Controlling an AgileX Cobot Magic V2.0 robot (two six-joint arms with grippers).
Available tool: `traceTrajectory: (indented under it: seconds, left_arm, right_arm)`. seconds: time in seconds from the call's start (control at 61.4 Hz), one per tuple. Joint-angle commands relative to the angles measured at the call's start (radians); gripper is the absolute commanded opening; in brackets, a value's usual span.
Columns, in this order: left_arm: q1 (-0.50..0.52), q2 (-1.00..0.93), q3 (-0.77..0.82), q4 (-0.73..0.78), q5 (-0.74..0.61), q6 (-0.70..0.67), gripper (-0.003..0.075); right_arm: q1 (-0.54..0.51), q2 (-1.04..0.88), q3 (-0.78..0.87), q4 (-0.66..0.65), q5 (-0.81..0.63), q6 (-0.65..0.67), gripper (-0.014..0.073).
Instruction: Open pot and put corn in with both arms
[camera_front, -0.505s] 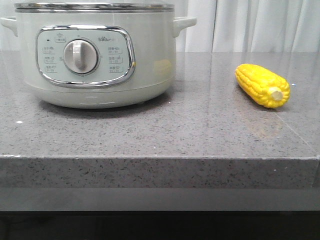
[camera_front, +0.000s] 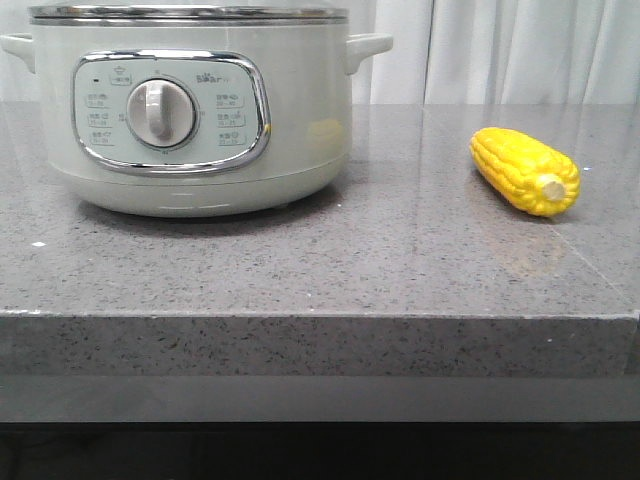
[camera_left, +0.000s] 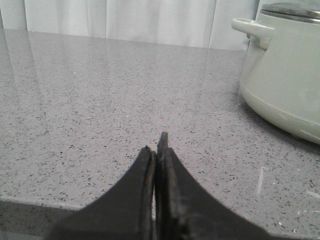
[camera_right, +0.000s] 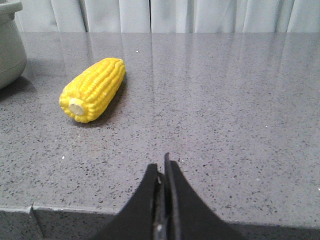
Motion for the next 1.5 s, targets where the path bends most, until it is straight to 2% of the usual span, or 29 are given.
traceTrajectory:
  seconds: [0.0, 0.782, 0.993, 1.14, 1.254, 1.336, 1.482]
  left_arm:
    - [-0.005, -0.021, 0.000, -0.006, -0.088, -0.009, -0.0018]
    - [-0.005, -0.021, 0.000, -0.006, -0.088, -0.009, -0.0018]
    - [-0.005, -0.021, -0.011, -0.006, -0.139, -0.009, -0.0019]
    - [-0.005, -0.014, -0.118, -0.006, -0.071, -0.009, -0.0019]
    - [-0.005, 0.044, -0.261, -0.006, 0.052, -0.009, -0.0019]
    - [-0.005, 0.121, -0.358, -0.006, 0.129, -0.009, -0.0019]
    - [-0.005, 0.289, -0.512, -0.006, 0.145, -0.009, -0.0019]
  right_arm:
    - [-0.005, -0.022, -0.002, -0.008, -0.076, 0.001, -0.0060]
    - [-0.005, -0.022, -0.002, -0.008, -0.076, 0.001, -0.0060]
    - [-0.005, -0.022, -0.004, -0.008, -0.073, 0.001, -0.0060]
    - [-0.005, -0.022, -0.066, -0.008, -0.011, 0.001, -0.0060]
    - [-0.005, 0.008, -0.171, -0.008, 0.052, -0.006, -0.0060]
    - [-0.005, 0.068, -0.271, -0.010, 0.097, -0.008, -0.0060]
    - [-0.005, 0.255, -0.455, -0.011, 0.092, -0.027, -0.0060]
